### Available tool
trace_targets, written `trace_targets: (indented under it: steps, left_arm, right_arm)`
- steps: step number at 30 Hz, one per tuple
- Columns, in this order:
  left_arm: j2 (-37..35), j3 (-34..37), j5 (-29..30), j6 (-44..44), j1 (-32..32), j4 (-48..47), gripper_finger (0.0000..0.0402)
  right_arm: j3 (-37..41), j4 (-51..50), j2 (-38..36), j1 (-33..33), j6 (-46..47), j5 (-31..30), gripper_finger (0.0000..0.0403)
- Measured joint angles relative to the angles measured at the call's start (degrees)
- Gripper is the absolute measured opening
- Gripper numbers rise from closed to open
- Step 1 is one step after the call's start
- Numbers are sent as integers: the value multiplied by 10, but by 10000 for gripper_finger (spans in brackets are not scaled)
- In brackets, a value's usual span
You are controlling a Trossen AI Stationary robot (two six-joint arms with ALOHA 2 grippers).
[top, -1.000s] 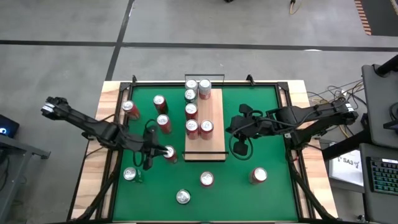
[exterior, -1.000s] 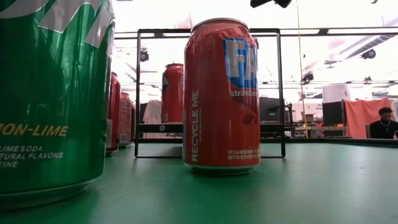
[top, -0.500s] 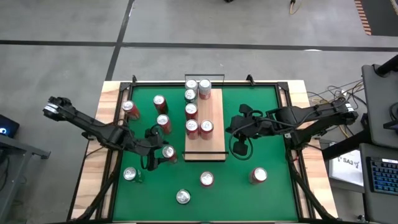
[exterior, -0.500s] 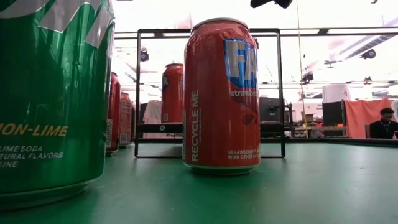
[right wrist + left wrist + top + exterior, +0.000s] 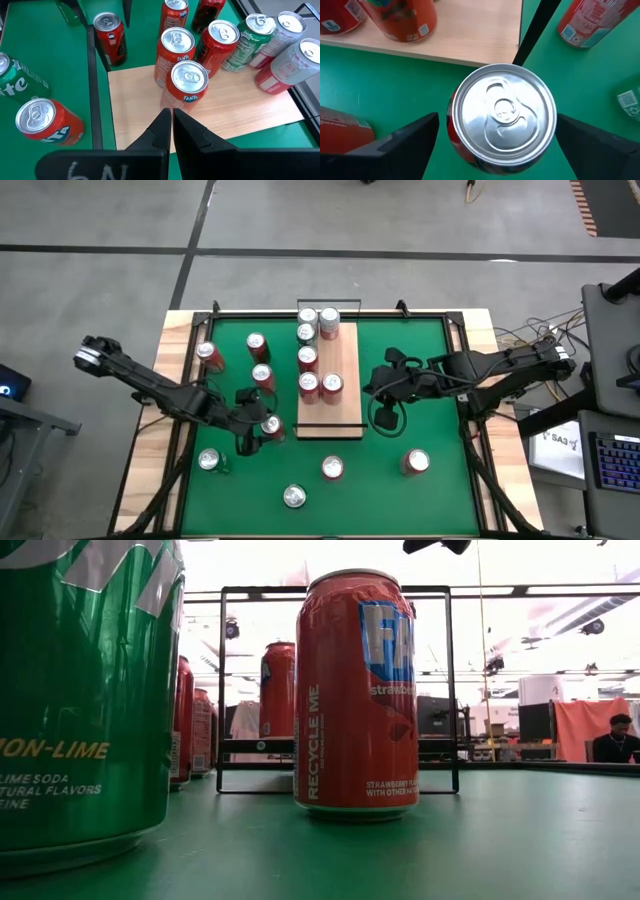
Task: Place canned beverage on shelf
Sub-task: Put the red soda can on the shelf and aligned with the other red soda can
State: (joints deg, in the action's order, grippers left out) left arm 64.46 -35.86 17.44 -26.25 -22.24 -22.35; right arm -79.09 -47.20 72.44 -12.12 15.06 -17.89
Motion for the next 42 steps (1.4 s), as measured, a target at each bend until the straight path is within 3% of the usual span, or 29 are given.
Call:
trace_targets:
  steps: [6, 11, 16, 26, 35, 42]
  left_arm:
    - [17, 0, 1, 0, 0, 16, 351]
    - [13, 0, 0, 0, 0, 15, 284]
    - [-5, -18, -1, -7, 0, -42, 281]
    - [-33, -182, 25, 9, -4, -182, 281]
    - [-25, -316, 44, 195, -25, -144, 281]
    - [5, -398, 81, 240, -24, -150, 281]
  right_arm:
    - [0, 0, 0, 0, 1, 0, 9]
    - [0, 0, 0, 0, 1, 0, 9]
    - [0, 1, 0, 0, 0, -1, 9]
    - [6, 81, 0, 0, -52, -2, 9]
    - [55, 249, 1, 0, -148, -2, 9]
    - [75, 346, 1, 0, -192, 4, 9]
